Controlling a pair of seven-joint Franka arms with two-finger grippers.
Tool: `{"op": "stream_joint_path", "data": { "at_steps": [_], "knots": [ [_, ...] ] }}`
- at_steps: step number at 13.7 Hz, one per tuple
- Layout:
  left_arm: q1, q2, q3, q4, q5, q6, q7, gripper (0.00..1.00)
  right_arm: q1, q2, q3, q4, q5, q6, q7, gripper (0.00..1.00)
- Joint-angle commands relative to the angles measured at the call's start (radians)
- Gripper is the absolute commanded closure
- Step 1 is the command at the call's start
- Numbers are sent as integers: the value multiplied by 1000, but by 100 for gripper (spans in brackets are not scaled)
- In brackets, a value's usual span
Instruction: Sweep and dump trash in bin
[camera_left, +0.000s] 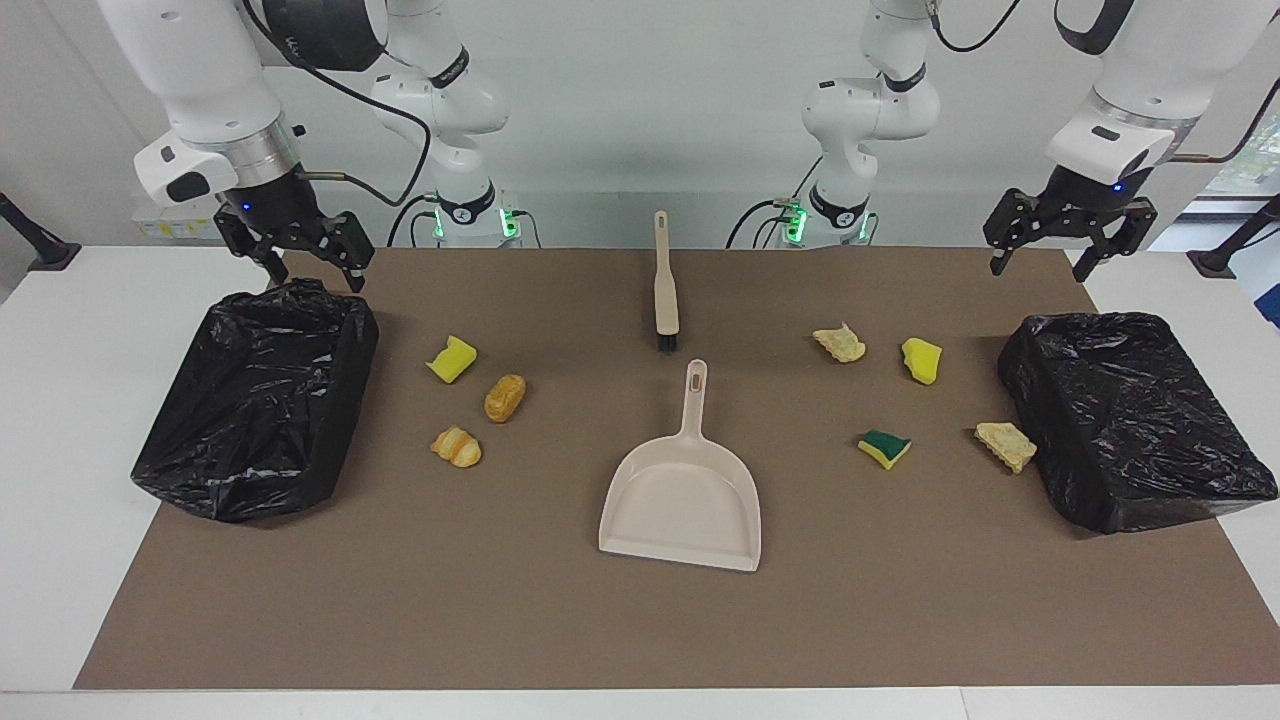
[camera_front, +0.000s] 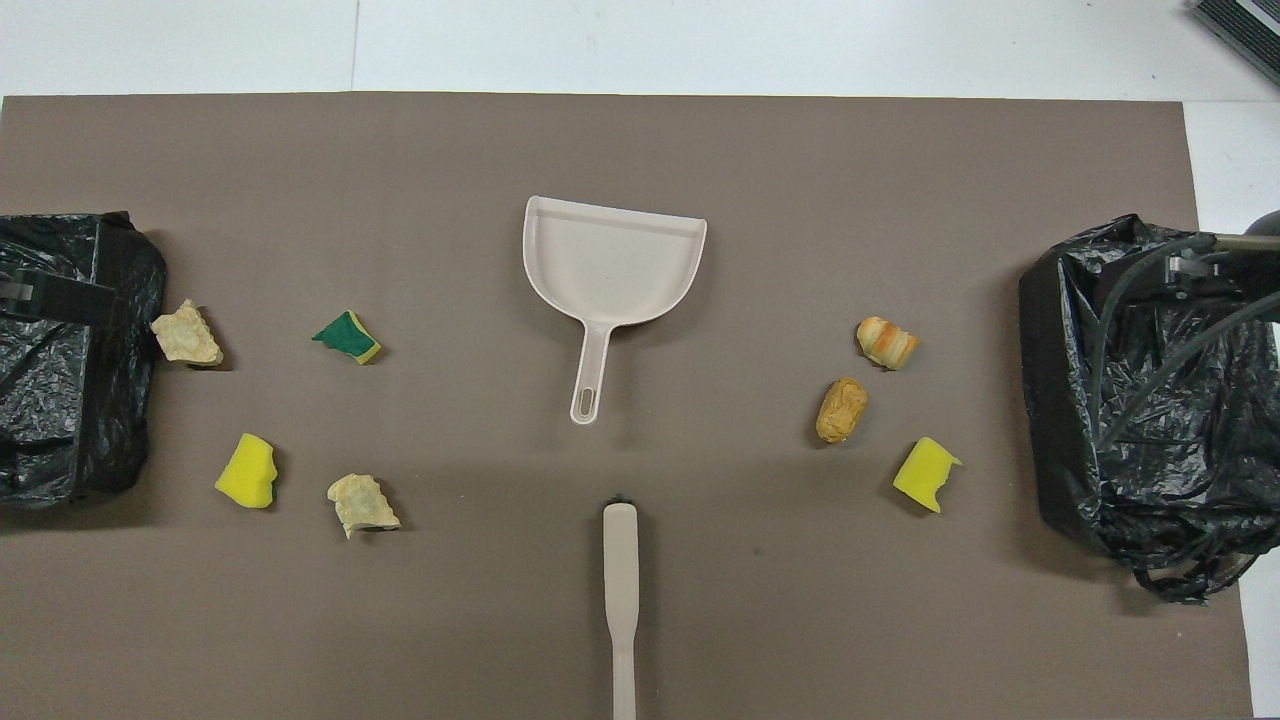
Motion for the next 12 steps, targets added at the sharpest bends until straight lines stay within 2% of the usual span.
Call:
{"op": "stream_joint_path", "data": {
  "at_steps": [1,12],
  "knots": [
    [16,-5,-10,13,-1,-22,12,0,-13,16,2,22,12,0,13,0],
    [16,-5,-10,13,-1,-24,12,0,-10,13,1,20,24,5,25,0]
  ]
}}
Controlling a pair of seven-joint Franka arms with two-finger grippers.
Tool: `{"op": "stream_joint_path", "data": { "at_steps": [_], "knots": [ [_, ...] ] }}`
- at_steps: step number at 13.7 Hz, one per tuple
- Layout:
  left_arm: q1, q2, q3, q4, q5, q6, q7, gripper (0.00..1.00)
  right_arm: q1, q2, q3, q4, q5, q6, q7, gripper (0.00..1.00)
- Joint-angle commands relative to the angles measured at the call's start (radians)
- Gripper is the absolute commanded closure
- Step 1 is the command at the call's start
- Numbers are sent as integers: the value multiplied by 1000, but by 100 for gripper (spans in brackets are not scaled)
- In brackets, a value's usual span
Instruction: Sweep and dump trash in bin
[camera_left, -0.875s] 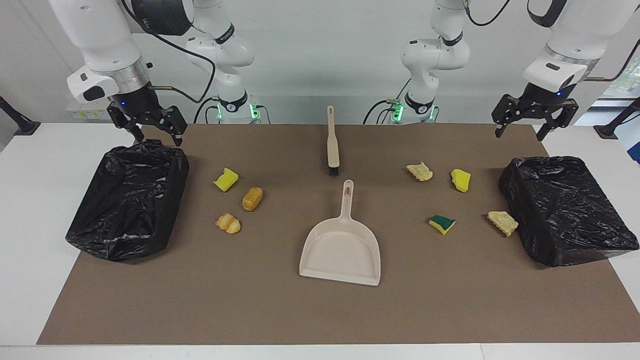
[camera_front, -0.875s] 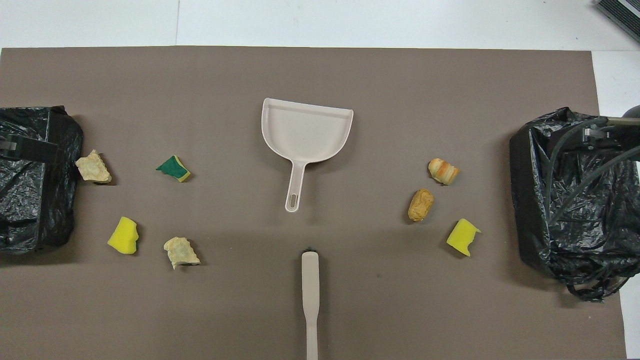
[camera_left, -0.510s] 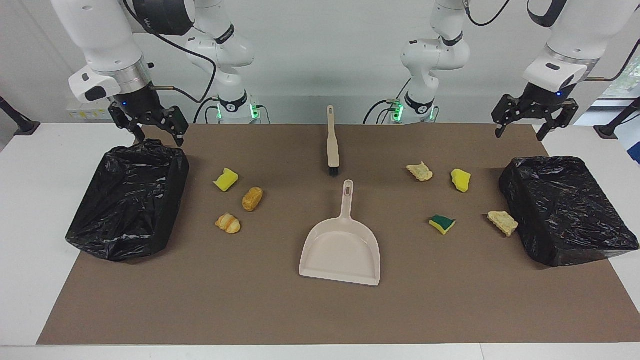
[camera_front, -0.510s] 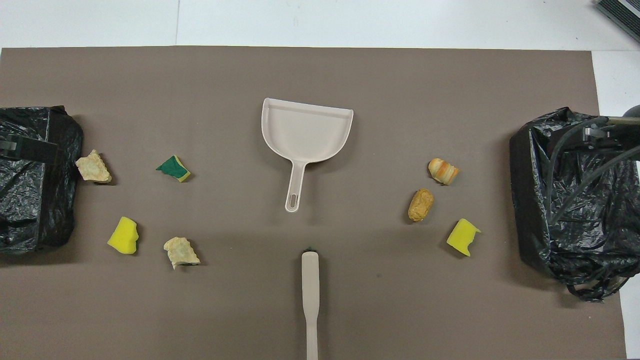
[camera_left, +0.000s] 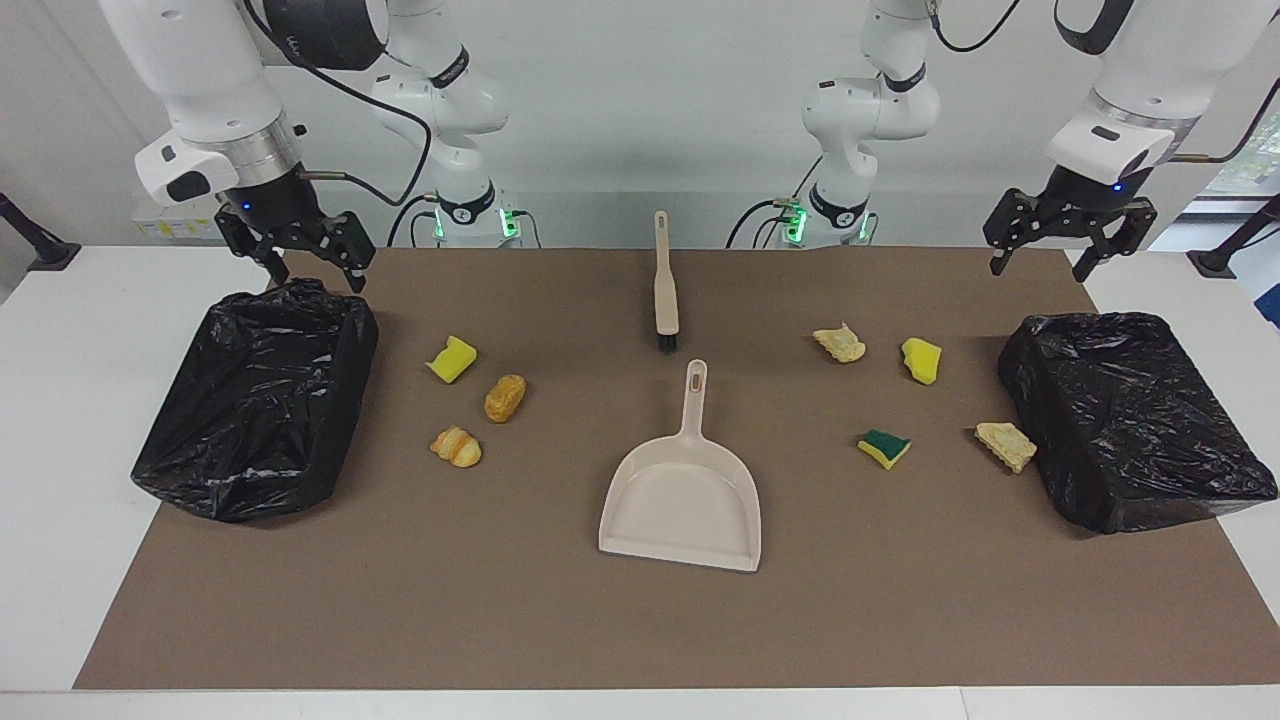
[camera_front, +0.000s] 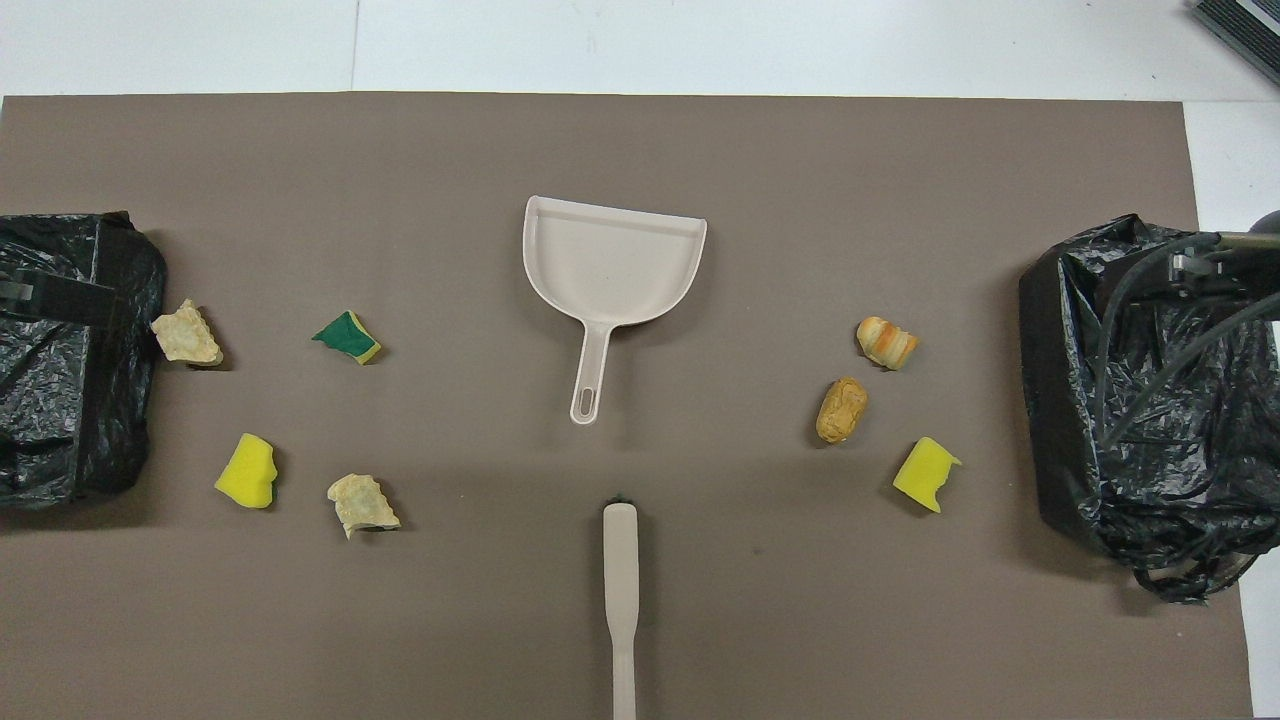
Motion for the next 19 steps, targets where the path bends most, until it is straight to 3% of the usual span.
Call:
{"op": "stream_joint_path", "data": {
  "at_steps": [1,19],
  "knots": [
    [18,-3,-10,13,-1,-24,12,0,-12,10,3,16,21,3,25,0],
    [16,-5,-9,13,-1,-24,12,0,-14,0,2,-4,19,18,72,0]
  ]
}}
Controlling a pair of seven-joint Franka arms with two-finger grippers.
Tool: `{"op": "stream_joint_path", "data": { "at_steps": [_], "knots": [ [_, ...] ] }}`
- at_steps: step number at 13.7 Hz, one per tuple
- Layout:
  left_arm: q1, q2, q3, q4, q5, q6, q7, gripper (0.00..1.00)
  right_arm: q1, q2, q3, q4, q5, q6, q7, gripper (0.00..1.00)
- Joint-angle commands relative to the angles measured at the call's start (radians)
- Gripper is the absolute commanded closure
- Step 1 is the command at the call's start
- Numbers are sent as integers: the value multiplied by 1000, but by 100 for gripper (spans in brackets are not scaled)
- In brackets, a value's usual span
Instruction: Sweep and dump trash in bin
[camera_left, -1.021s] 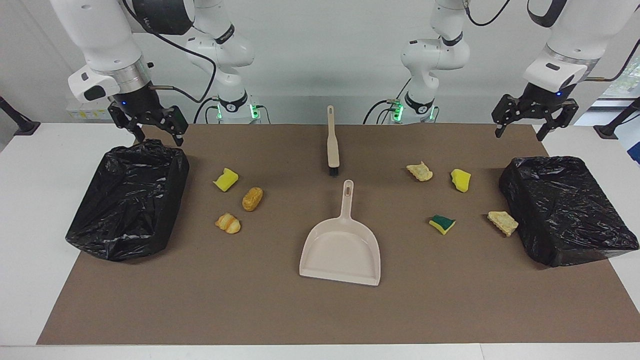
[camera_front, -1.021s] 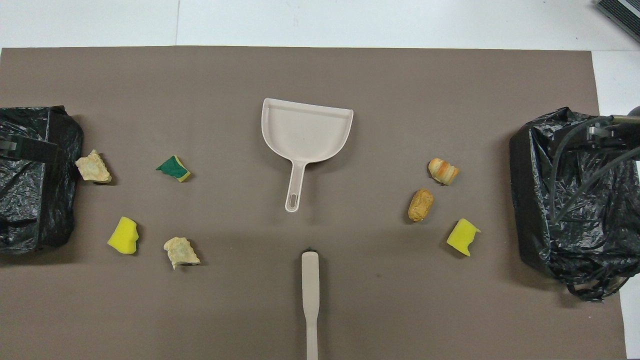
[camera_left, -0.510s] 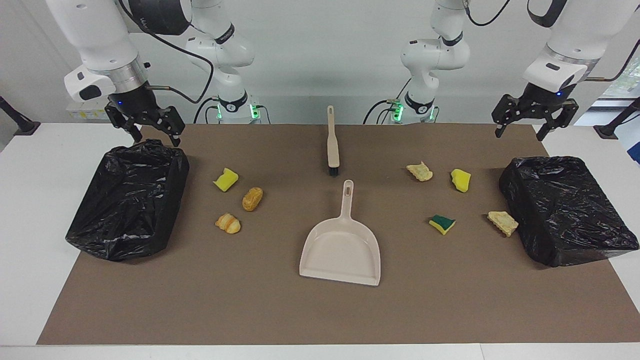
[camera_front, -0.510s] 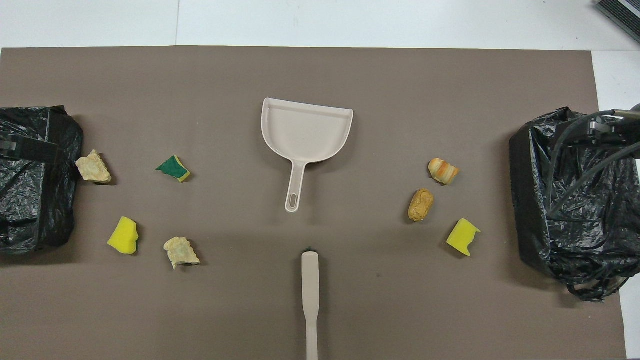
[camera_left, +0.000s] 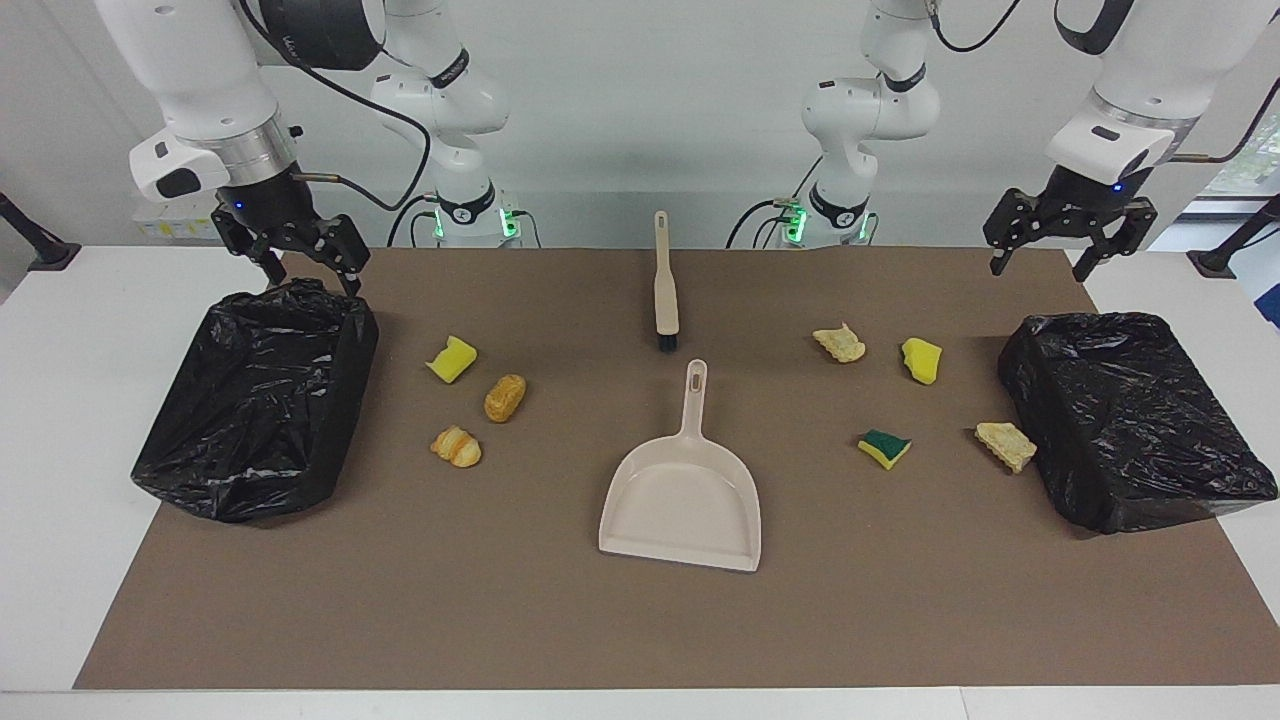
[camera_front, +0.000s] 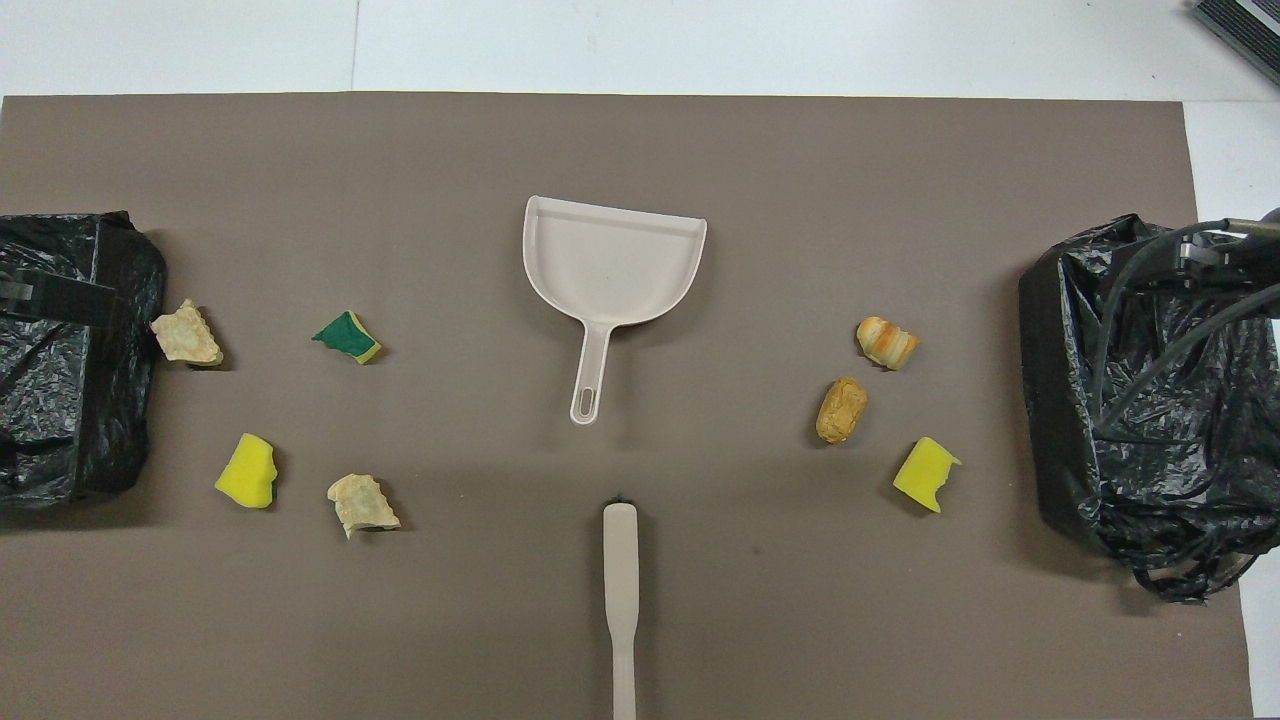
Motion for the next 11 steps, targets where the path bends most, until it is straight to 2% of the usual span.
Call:
{"op": "stream_joint_path", "data": {
  "at_steps": [1,11],
  "knots": [
    [16,-5,-9,13,-1,-24,12,0,-5,-2,2,-3,19,2,17,0],
    [16,-5,-10,13,-1,-22,12,0,4,-23,6,-39,19,3,29,0]
  ]
}}
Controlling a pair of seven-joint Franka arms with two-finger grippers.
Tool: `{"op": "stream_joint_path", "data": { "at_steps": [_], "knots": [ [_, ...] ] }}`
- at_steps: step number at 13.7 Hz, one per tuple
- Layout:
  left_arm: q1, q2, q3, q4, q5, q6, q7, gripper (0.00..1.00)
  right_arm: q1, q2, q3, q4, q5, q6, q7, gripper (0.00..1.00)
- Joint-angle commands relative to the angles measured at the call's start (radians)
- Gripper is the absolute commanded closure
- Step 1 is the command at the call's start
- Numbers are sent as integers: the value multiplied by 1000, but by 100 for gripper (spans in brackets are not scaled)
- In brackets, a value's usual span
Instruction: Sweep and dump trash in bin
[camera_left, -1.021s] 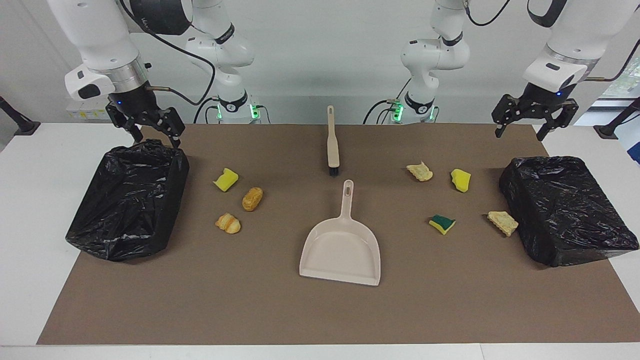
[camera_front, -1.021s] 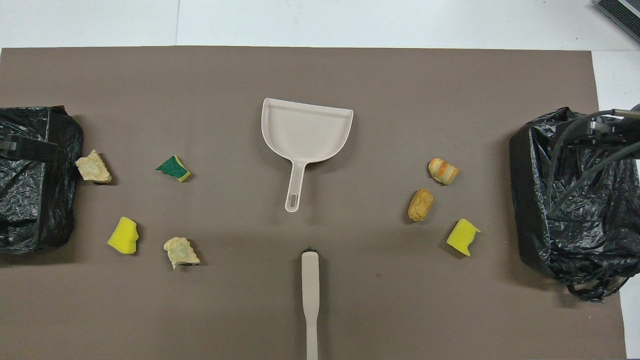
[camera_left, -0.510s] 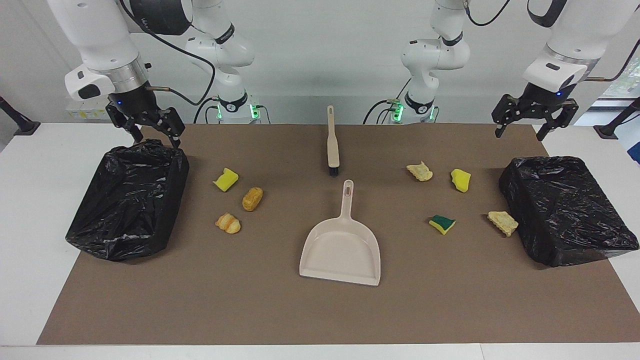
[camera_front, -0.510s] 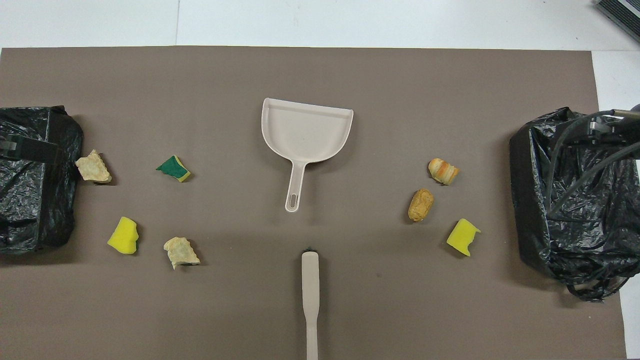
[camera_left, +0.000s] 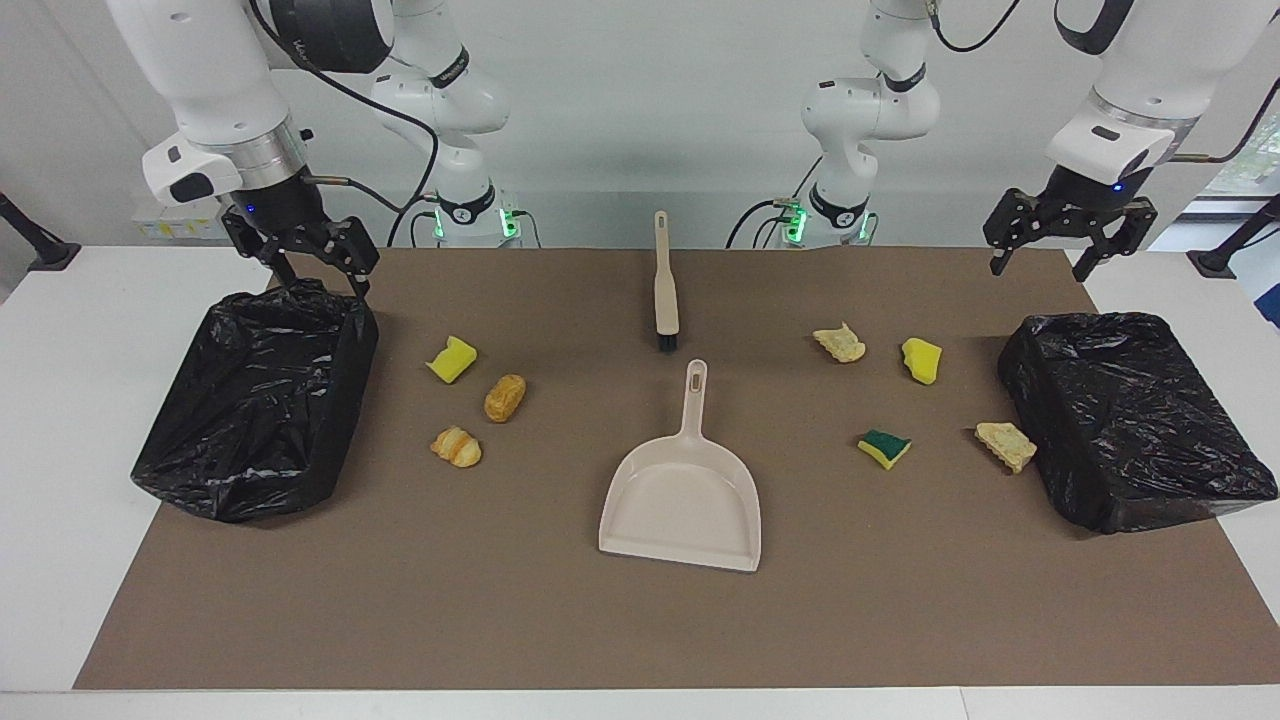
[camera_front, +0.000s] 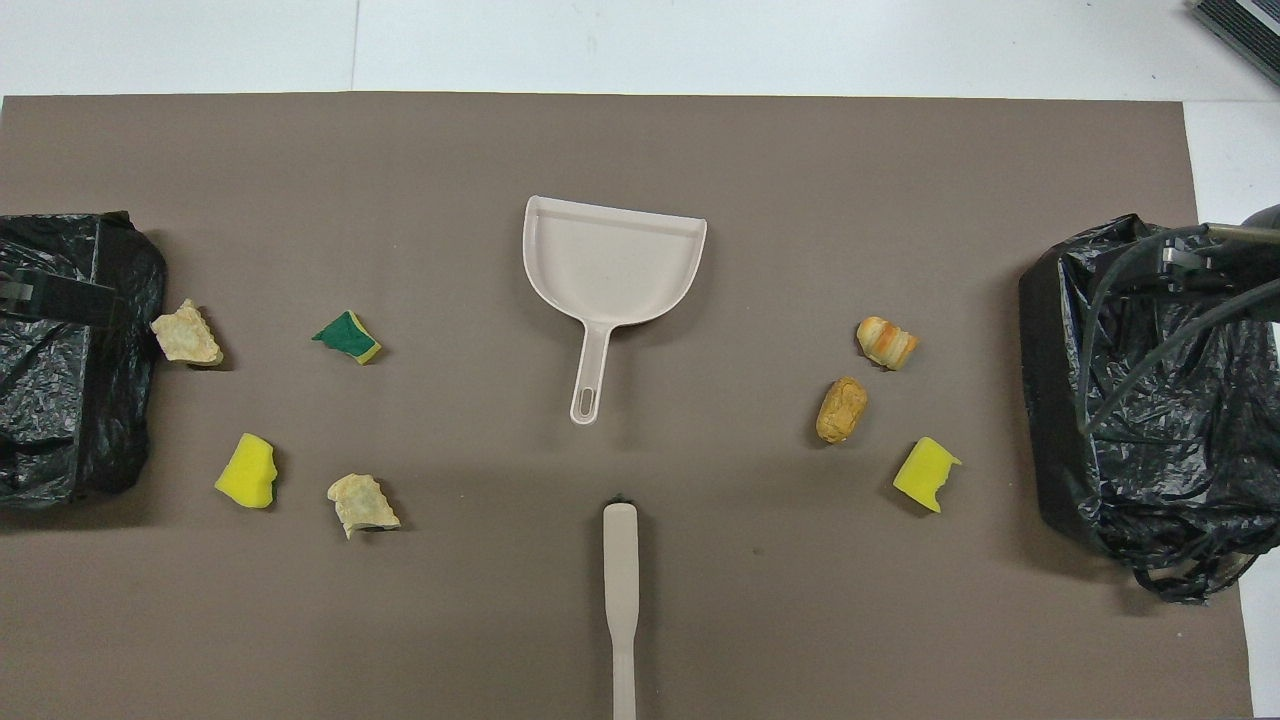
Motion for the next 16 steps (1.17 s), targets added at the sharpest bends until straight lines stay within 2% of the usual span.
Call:
{"op": "stream_joint_path", "data": {
  "at_steps": [1,16],
  "knots": [
    [16,-4,-10,13,-1,-24,12,0,-10,-24,3,-28,19,0,21,0],
    [16,-4,-10,13,-1,-24,12,0,-35,-31,1,-40,16,-3,15,0]
  ]
}}
